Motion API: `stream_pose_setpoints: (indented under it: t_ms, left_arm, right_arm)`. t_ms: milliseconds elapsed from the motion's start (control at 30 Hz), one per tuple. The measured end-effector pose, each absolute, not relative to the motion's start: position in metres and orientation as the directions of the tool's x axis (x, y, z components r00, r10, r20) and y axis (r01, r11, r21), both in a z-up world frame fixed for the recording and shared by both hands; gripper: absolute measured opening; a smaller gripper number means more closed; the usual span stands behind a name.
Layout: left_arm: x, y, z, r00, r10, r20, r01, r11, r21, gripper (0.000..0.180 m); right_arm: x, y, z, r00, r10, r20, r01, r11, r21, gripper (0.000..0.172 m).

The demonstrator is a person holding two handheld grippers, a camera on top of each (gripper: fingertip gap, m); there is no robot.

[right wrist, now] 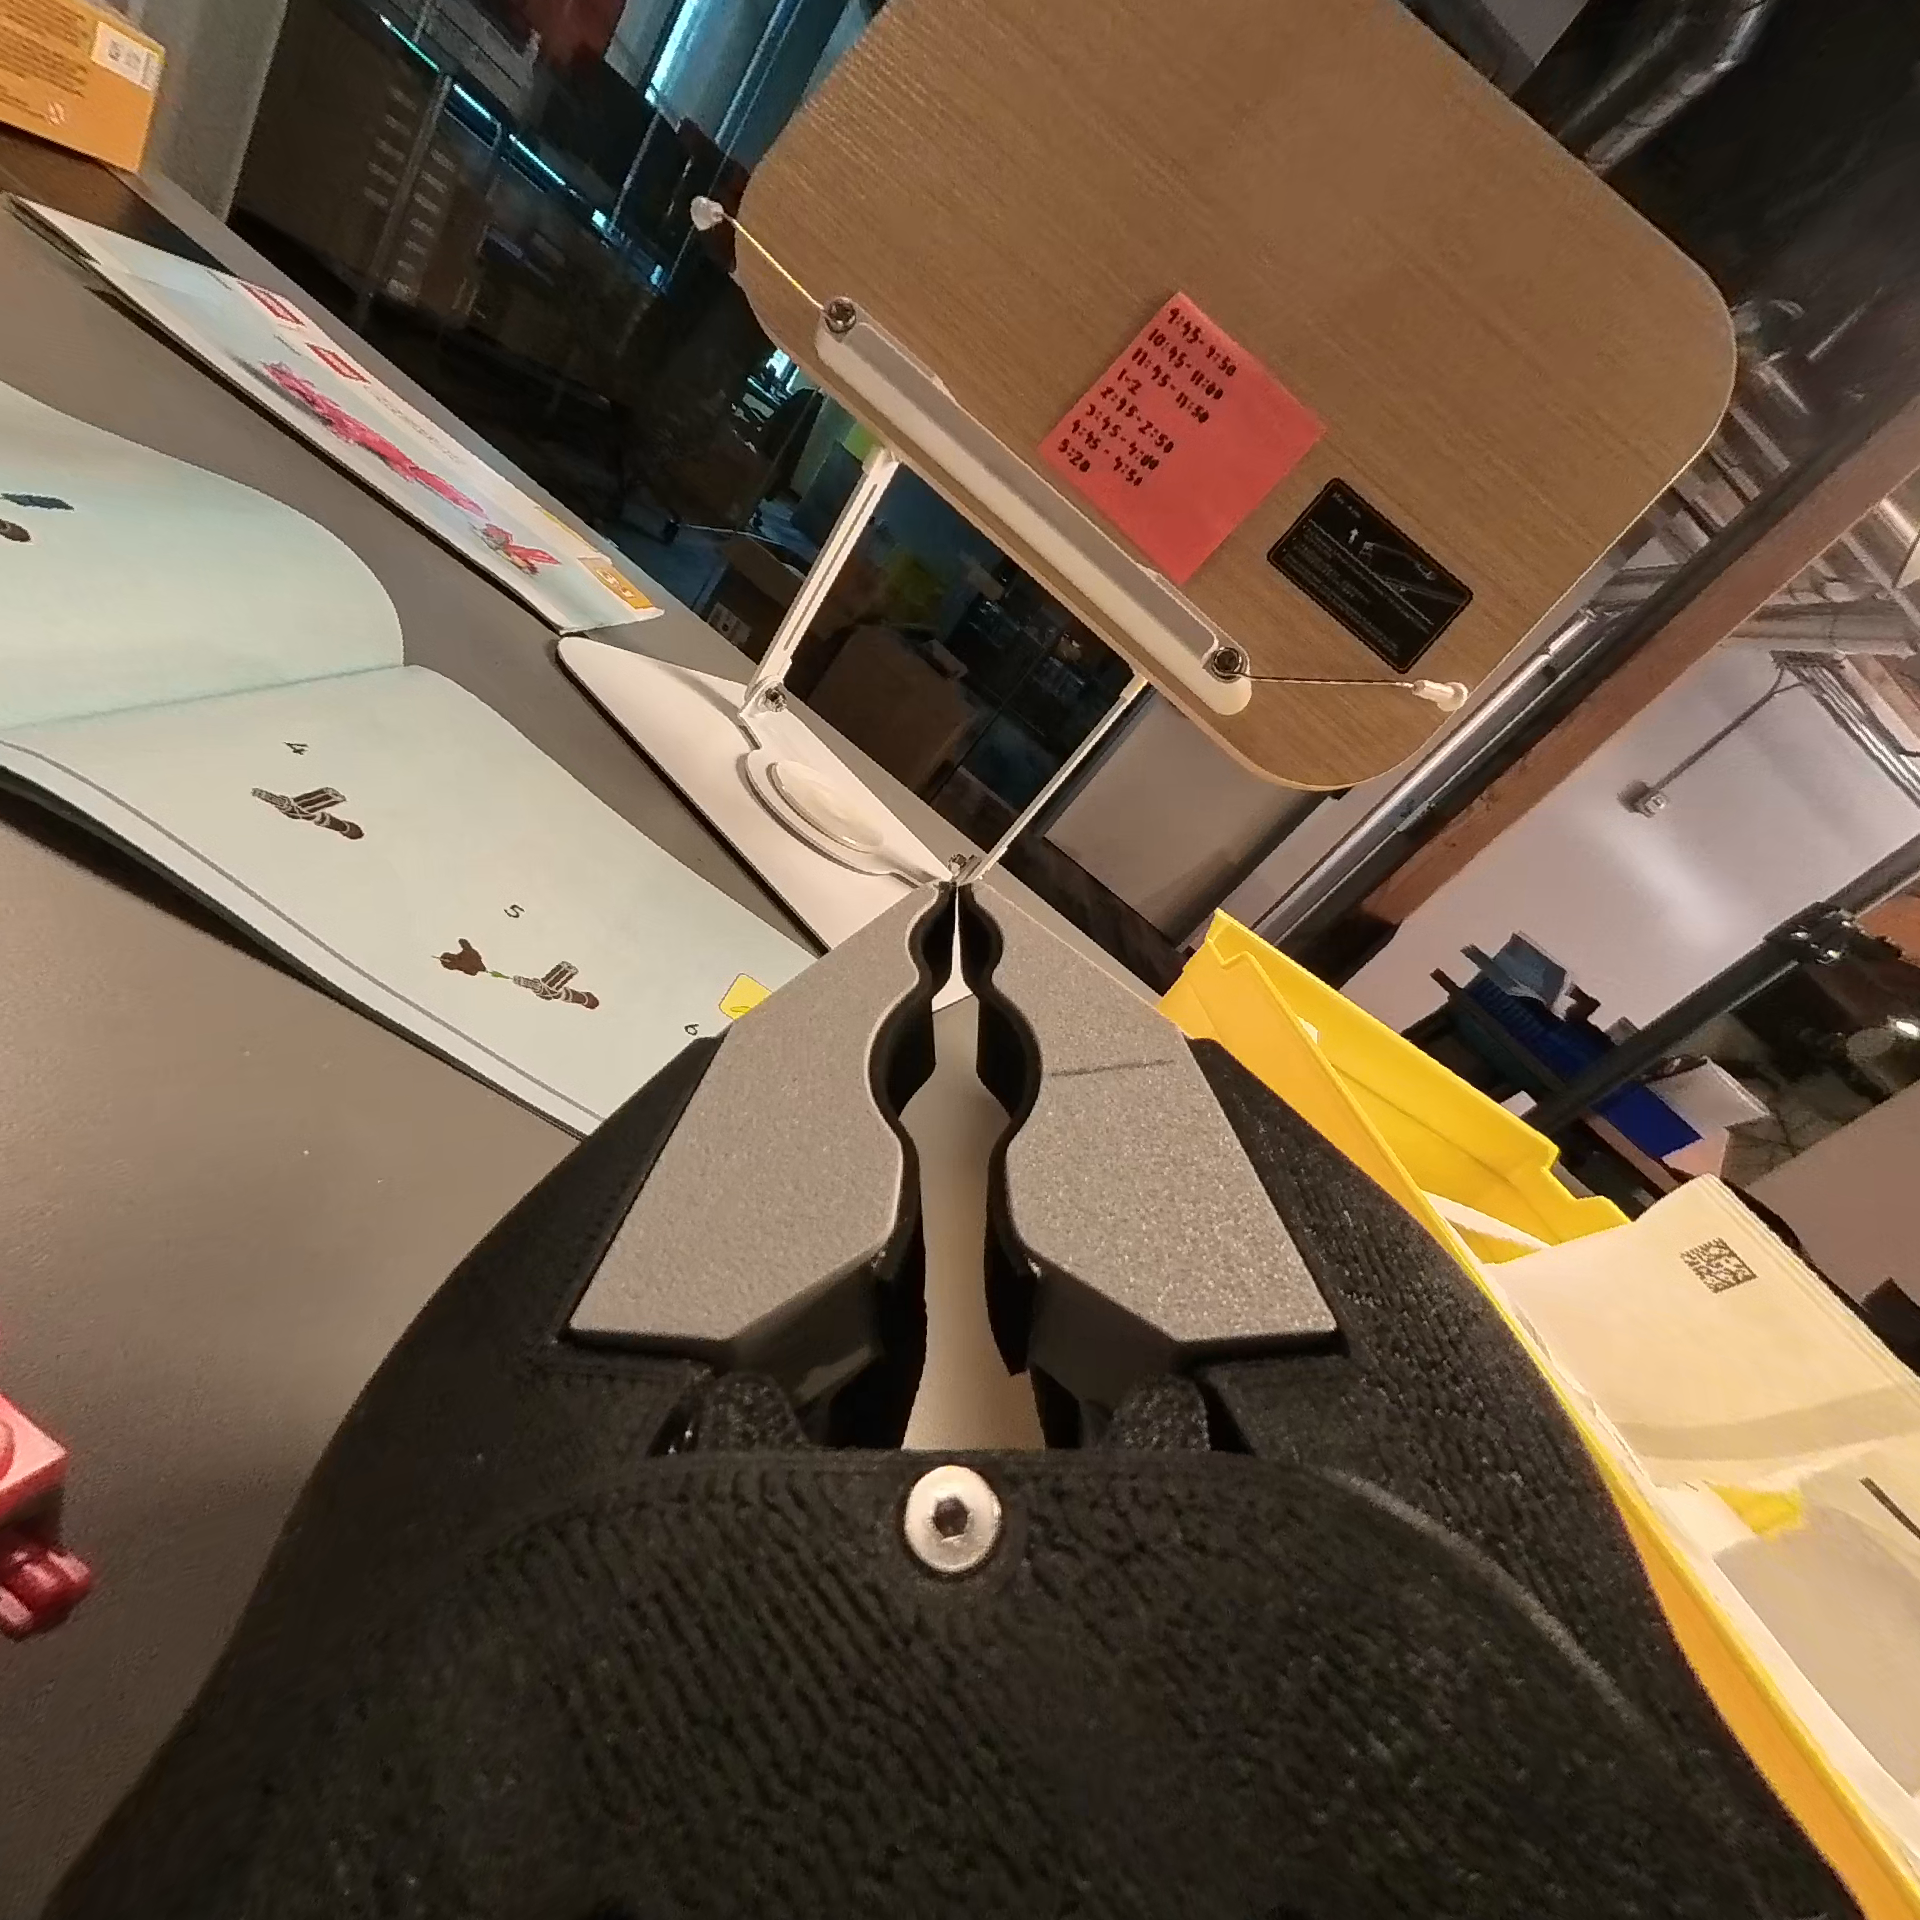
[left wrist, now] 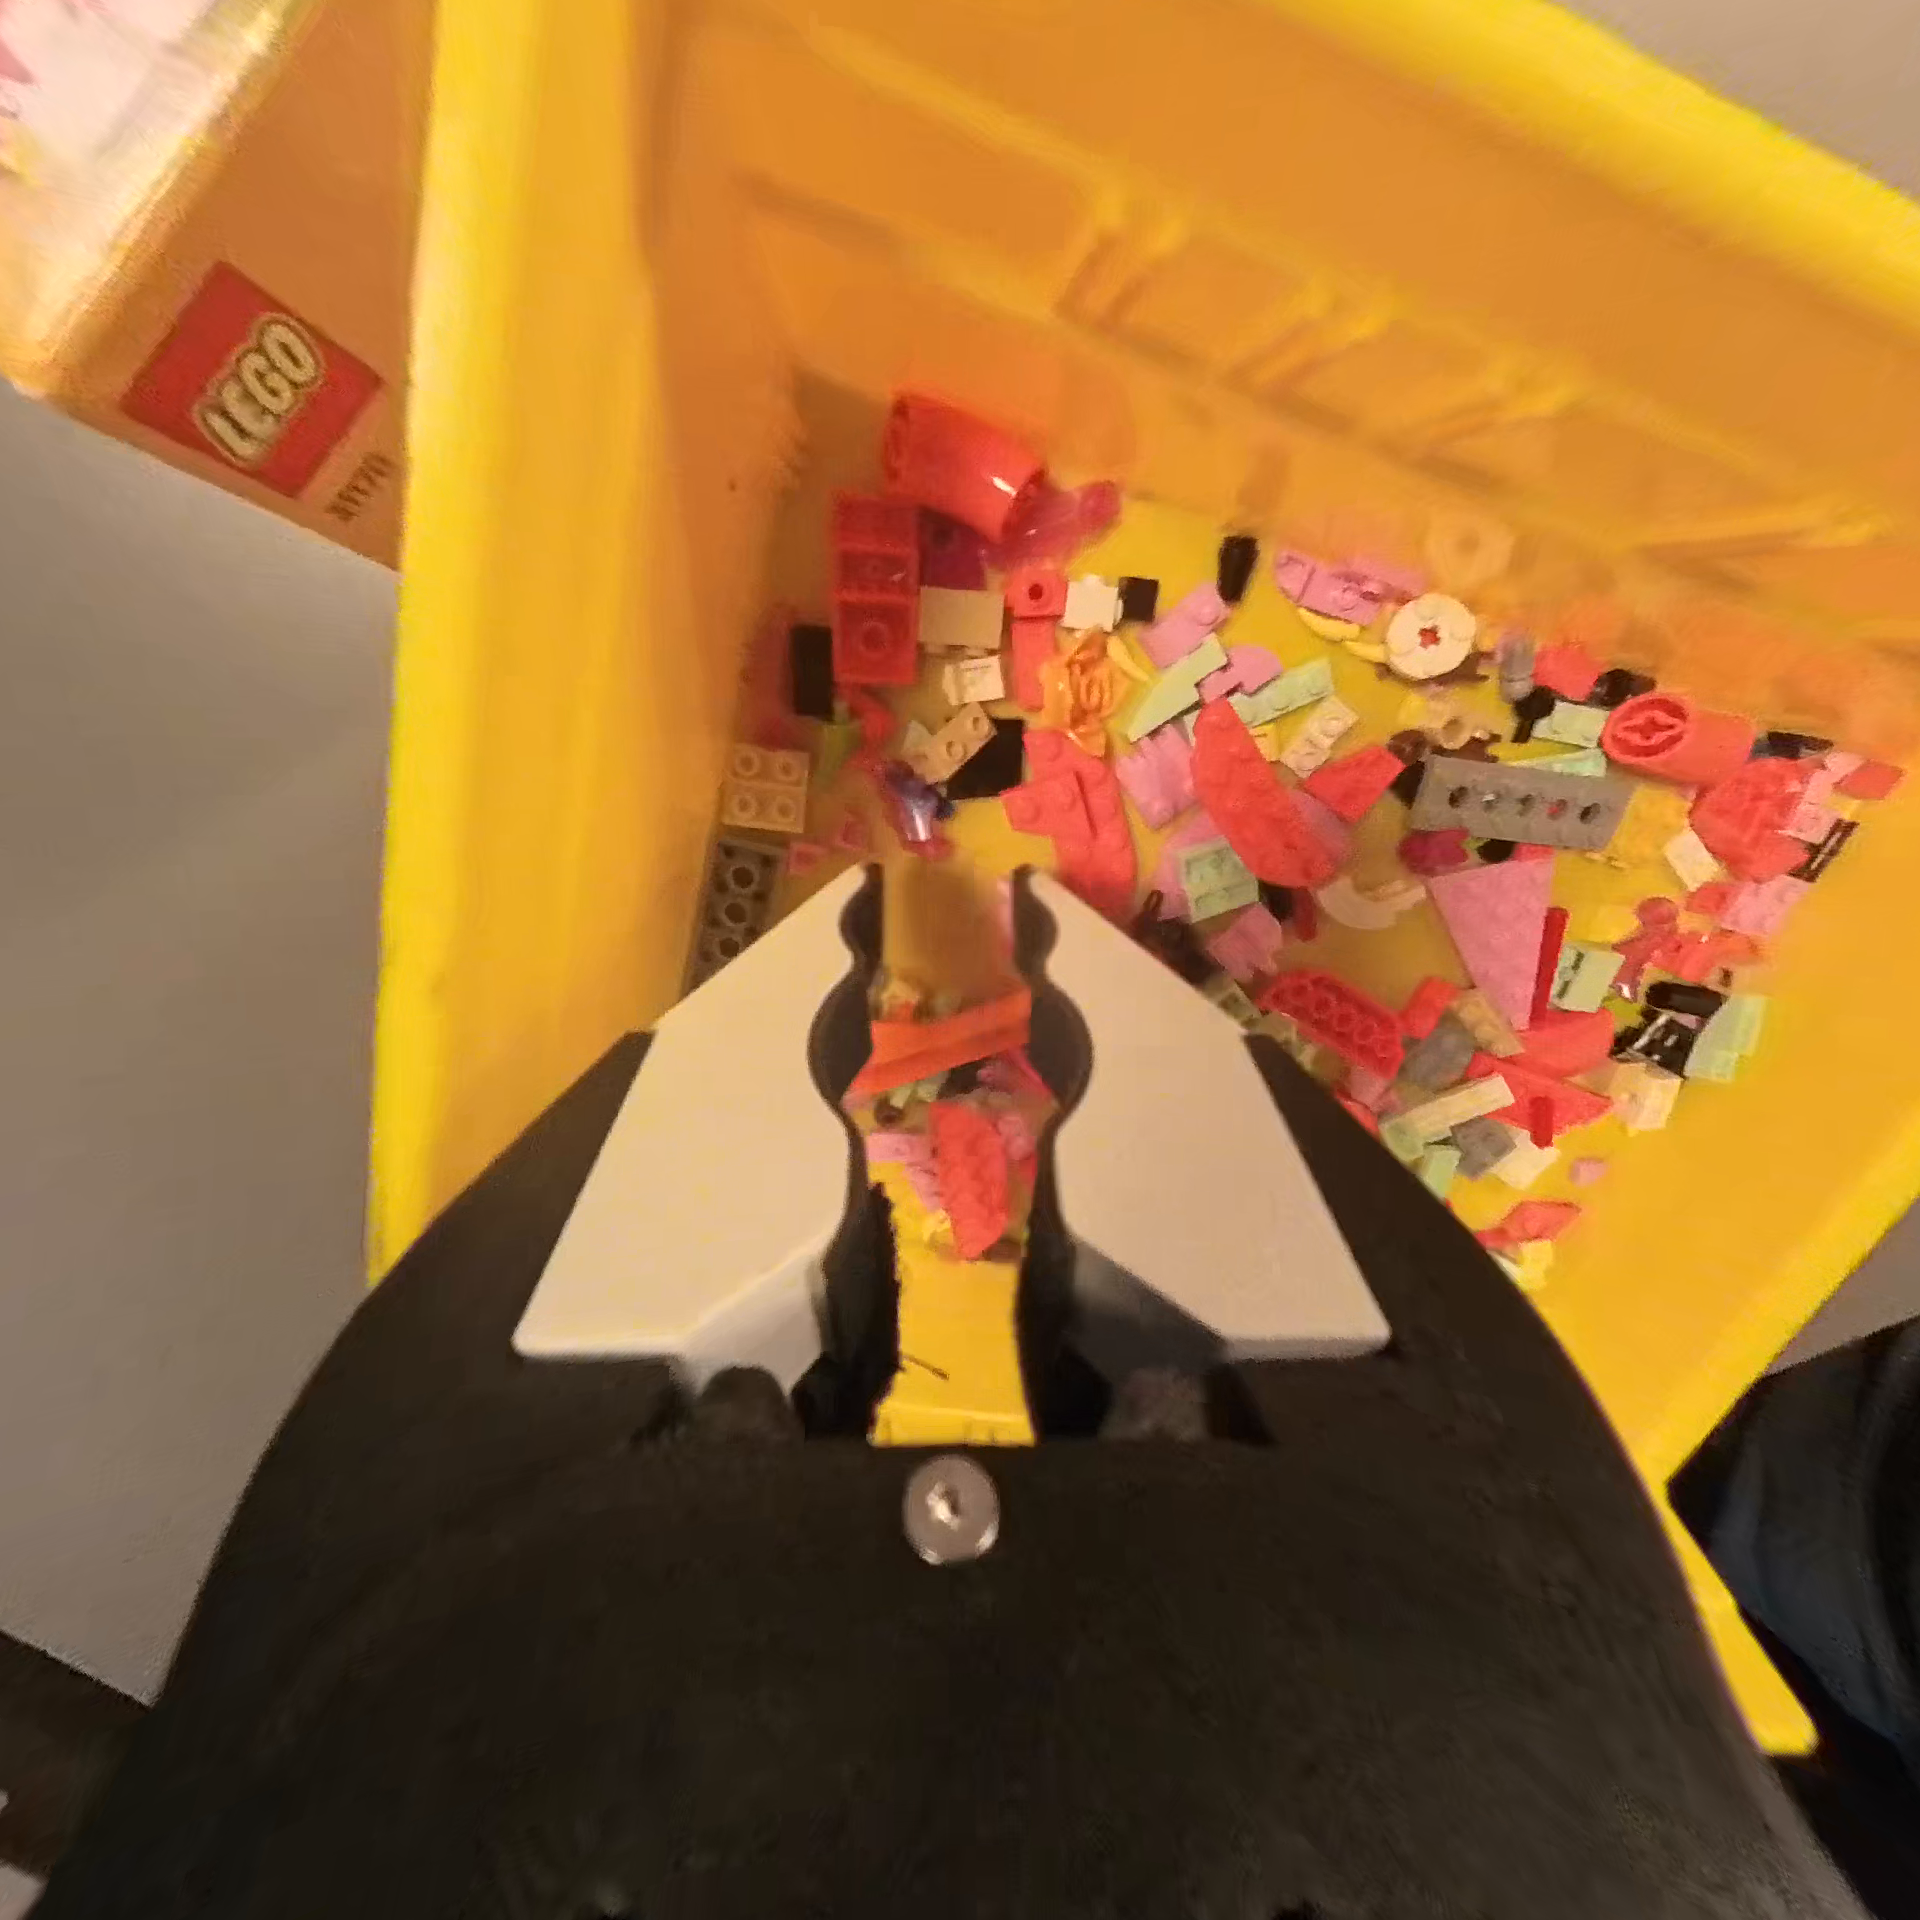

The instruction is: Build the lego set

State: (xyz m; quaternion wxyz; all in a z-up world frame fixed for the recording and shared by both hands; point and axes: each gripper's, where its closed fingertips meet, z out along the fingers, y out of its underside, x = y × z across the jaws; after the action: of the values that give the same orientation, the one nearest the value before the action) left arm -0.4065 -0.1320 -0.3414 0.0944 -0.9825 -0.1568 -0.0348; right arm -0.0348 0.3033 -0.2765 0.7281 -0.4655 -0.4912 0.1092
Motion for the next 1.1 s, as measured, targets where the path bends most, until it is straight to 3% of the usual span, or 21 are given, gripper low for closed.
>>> stream_pose_setpoints:
  t_ms: [167,233,567,667,767,933,1100]
  left_arm:
    - [-0.39,-0.142,-0.352,0.97,0.214,0.117,0.225,-0.971,-0.085,0.047]
    - [-0.387,-0.152,-0.356,0.985,0.152,0.085,0.154,-0.988,-0.026,0.048]
    - [-0.351,-0.185,-0.356,0.968,0.047,0.248,0.017,-0.992,0.124,0.024]
    - [-0.351,-0.164,-0.354,0.975,0.021,0.222,0.022,-1.0,0.0,0.051]
    - [-0.347,-0.132,-0.344,0.982,-0.053,0.184,-0.017,-0.982,-0.189,0.058]
    - [-0.351,-0.108,-0.346,0.987,-0.16,-0.017,-0.158,-0.951,-0.264,0.069]
    - [-0.325,-0.078,-0.344,0.978,-0.206,-0.03,-0.202,-0.903,-0.38,0.074]
  right_arm:
    - [-0.035,0.303,-0.277,0.491,0.616,0.615,0.3,0.544,-0.784,0.0]
    - [-0.035,0.303,-0.277,0.491,0.617,0.615,0.3,0.543,-0.784,0.0]
    - [-0.037,0.301,-0.28,0.473,0.612,0.634,0.316,0.554,-0.77,0.0]
    - [-0.037,0.302,-0.279,0.474,0.612,0.633,0.315,0.554,-0.771,0.0]
    - [-0.037,0.301,-0.279,0.474,0.611,0.634,0.316,0.554,-0.77,0.0]
    - [-0.037,0.301,-0.279,0.474,0.611,0.634,0.316,0.554,-0.77,0.0]
    - [-0.037,0.301,-0.28,0.472,0.61,0.636,0.318,0.556,-0.768,0.0]
